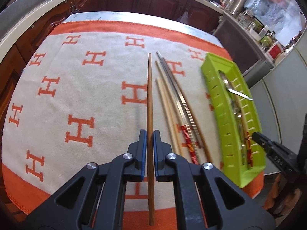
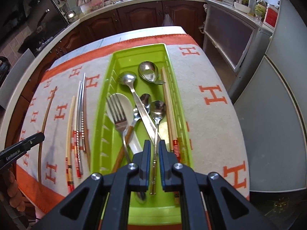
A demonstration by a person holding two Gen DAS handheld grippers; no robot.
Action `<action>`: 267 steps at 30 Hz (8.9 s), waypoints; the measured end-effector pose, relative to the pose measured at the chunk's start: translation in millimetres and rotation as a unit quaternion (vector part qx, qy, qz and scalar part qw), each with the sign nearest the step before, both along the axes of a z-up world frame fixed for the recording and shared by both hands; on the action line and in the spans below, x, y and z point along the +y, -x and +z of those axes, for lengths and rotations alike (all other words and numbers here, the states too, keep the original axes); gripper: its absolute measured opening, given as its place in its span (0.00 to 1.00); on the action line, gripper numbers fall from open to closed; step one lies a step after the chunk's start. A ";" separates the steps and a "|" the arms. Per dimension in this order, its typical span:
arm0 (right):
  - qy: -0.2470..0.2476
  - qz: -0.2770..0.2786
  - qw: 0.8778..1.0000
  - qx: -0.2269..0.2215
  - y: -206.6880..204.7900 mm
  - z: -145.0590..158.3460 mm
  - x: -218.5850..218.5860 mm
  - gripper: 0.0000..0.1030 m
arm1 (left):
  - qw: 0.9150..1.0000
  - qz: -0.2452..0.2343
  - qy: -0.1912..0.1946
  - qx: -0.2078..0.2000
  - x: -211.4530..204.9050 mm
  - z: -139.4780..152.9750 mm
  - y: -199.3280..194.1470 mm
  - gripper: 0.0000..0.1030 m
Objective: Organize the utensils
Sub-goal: 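Carry the brown chopstick into the tray with the left tool while the right tool returns, then grasp another red-banded chopstick with the right tool, then drop the chopstick into the tray with the right tool while the left tool grasps a pale chopstick, then carry the pale chopstick into the tray with the left tool while the right tool returns, then grasp a pale red-banded chopstick with the right tool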
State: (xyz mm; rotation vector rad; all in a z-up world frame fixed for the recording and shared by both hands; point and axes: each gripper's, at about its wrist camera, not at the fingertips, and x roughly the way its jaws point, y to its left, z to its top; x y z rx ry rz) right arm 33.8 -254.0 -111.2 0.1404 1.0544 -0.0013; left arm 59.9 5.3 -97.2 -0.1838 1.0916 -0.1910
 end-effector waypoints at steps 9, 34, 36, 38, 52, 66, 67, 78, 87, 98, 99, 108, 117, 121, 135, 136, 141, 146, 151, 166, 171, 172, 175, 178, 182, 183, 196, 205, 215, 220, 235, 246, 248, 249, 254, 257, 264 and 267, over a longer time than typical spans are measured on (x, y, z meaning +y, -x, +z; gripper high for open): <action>-0.046 -0.010 0.999 -0.007 17.3 4.6 -5.2 0.08 | 0.997 -0.064 0.039 -0.016 -50.7 46.5 -0.9 0.04; -0.119 -0.103 0.987 -0.031 42.6 9.2 -57.0 0.08 | 0.985 -0.114 0.090 0.096 -201.9 -12.4 -53.8 0.04; -0.118 -0.102 0.987 -0.031 42.7 9.1 -56.6 0.08 | 0.985 -0.124 0.088 0.088 -199.0 -6.5 -47.5 0.04; -0.119 -0.100 0.987 -0.031 42.1 8.7 -55.7 0.08 | 0.985 -0.129 0.085 0.082 -192.9 0.5 -42.2 0.04; -0.116 -0.051 0.992 -0.026 39.8 10.4 -19.1 0.08 | 0.992 -0.107 0.013 0.068 -86.9 14.9 -5.8 0.04; -0.105 0.050 0.993 -0.026 29.3 22.1 56.7 0.08 | 0.999 -0.015 -0.029 0.027 10.6 5.0 17.4 0.04; -0.103 0.058 0.993 -0.026 28.1 22.5 63.5 0.08 | 0.999 -0.014 -0.031 0.027 11.2 3.0 18.8 0.04; -0.094 0.144 0.985 0.028 10.7 -12.0 128.1 0.08 | 0.999 -0.022 -0.028 0.038 24.8 -20.8 25.3 0.04; -0.059 0.140 0.987 0.046 4.1 -30.2 140.4 0.08 | 0.999 -0.020 -0.013 0.046 34.7 -29.8 20.4 0.05; -0.036 0.135 0.989 0.043 -1.9 -36.9 142.3 0.08 | 0.998 -0.029 -0.011 0.053 31.2 -36.2 16.0 0.05; -0.031 0.134 0.990 0.040 -3.6 -37.6 143.1 0.09 | 0.998 -0.029 -0.011 0.053 30.8 -36.3 15.6 0.05; 0.017 0.154 0.988 0.014 -4.3 -40.9 156.1 0.09 | 0.998 -0.030 -0.012 0.057 28.0 -37.6 13.6 0.05; -0.045 0.144 0.989 -0.001 -0.3 -40.3 144.9 0.06 | 0.998 -0.028 -0.011 0.056 23.9 -35.7 13.5 0.05; -0.076 0.133 0.988 -0.016 5.1 -31.3 135.2 0.06 | 0.998 -0.028 -0.009 0.050 19.7 -33.2 12.1 0.05; -0.092 0.050 0.992 -0.073 18.1 20.9 57.0 0.06 | 0.997 -0.050 -0.033 0.045 -39.7 -40.8 -3.1 0.05; -0.086 0.038 0.993 -0.072 17.1 22.6 48.6 0.06 | 0.997 -0.049 -0.035 0.048 -40.8 -42.9 -3.7 0.05; -0.051 0.002 0.997 -0.064 9.4 19.4 17.0 0.07 | 0.997 -0.043 -0.041 0.052 -43.8 -47.6 -8.6 0.08; -0.023 -0.007 0.999 -0.042 -0.6 5.7 4.8 0.07 | 0.997 -0.039 -0.044 0.053 -45.1 -49.9 -12.5 0.09; -0.025 -0.014 0.999 -0.033 0.1 -1.7 0.4 0.07 | 0.998 -0.030 -0.033 0.049 -42.3 -49.9 -13.2 0.09; -0.049 -0.015 0.997 -0.050 10.6 -1.9 6.0 0.07 | 0.999 -0.001 -0.032 0.017 -43.1 -50.7 -13.7 0.09; -0.050 -0.014 0.997 -0.049 14.6 -1.9 7.3 0.07 | 0.999 0.011 -0.051 0.008 -50.3 -52.2 -12.1 0.09; -0.052 -0.014 0.997 -0.049 14.5 -2.2 6.9 0.07 | 0.998 0.014 -0.054 0.007 -51.6 -52.4 -12.2 0.09; -0.056 -0.015 0.997 -0.048 16.4 -2.7 6.7 0.07 | 0.998 0.020 -0.058 0.006 -52.0 -52.7 -11.8 0.09; -0.061 -0.017 0.997 -0.048 18.2 -2.6 5.4 0.07 | 0.998 0.025 -0.061 0.008 -50.5 -52.6 -11.0 0.05; -0.065 -0.020 0.996 -0.052 21.6 -0.6 3.8 0.07 | 0.999 0.026 -0.044 0.013 -43.8 -52.0 -11.5 0.03; -0.066 -0.020 0.996 -0.053 22.4 0.0 3.3 0.07 | 0.999 0.027 -0.043 0.015 -42.5 -51.2 -11.0 0.03; -0.086 -0.039 0.993 -0.070 30.2 12.6 -12.3 0.07 | 0.997 -0.017 0.065 0.032 -67.1 18.0 -29.2 0.03; -0.096 -0.065 0.990 -0.080 36.0 18.6 -28.5 0.08 | 0.994 -0.070 0.072 0.046 -163.3 26.0 -38.2 0.03; -0.098 -0.078 0.989 -0.074 38.7 14.1 -41.0 0.07 | 0.993 -0.106 0.033 0.047 -194.0 1.2 -39.0 0.04; -0.102 -0.072 0.989 -0.073 37.2 11.7 -38.0 0.07 | 0.992 -0.120 0.018 0.030 -175.4 11.5 -29.0 0.04; -0.100 -0.001 0.993 -0.068 29.3 17.1 14.3 0.07 | 0.997 -0.061 -0.049 -0.012 -74.1 24.6 -4.5 0.04; -0.086 0.080 0.991 -0.062 14.5 27.9 83.0 0.07 | 0.997 0.013 -0.068 -0.017 7.5 23.3 -5.7 0.04; -0.088 0.091 0.991 -0.053 8.8 25.9 93.0 0.07 | 0.997 0.026 -0.070 -0.014 23.0 20.1 -5.4 0.04; -0.089 0.096 0.990 -0.048 5.3 24.8 98.3 0.07 | 0.997 0.031 -0.071 -0.012 28.8 18.1 -4.8 0.04; -0.091 0.124 0.988 -0.032 -11.0 16.0 123.2 0.07 | 0.996 0.047 -0.070 0.010 52.8 -0.3 -5.1 0.04; -0.088 0.132 0.987 -0.025 -21.1 8.4 134.8 0.07 | 0.996 0.049 -0.068 0.020 59.8 -10.3 -4.3 0.04; -0.047 0.125 0.991 -0.009 -43.7 -16.5 145.3 0.07 | 0.997 0.043 -0.062 0.032 64.6 -23.4 -5.3 0.04; -0.046 0.122 0.992 0.003 -48.1 -24.9 143.7 0.07 | 0.997 0.040 -0.058 0.038 63.9 -28.8 -7.8 0.04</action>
